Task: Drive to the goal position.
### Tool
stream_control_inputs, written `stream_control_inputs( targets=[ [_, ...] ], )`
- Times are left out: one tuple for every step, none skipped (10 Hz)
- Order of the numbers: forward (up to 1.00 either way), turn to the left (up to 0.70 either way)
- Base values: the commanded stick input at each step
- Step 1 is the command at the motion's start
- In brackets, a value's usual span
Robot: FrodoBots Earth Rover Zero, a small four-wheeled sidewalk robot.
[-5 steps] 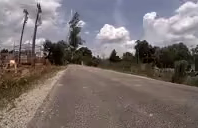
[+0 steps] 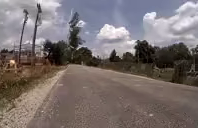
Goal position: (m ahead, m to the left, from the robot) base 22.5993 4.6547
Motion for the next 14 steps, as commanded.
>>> stream_control_inputs(
  targets=[
    [0.70, 0.00],
    [0.70, 0.00],
    [0.70, 0.00],
    [0.70, 0.00],
    [0.70, 0.00],
    [0.70, 0.00],
    [0.70, 0.00],
    [0.70, 0.00],
    [0.70, 0.00],
    [0.70, 0.00],
    [0.70, -0.17],
    [0.70, -0.35],
    [0.70, -0.35],
    [0.70, -0.35]
  ],
)
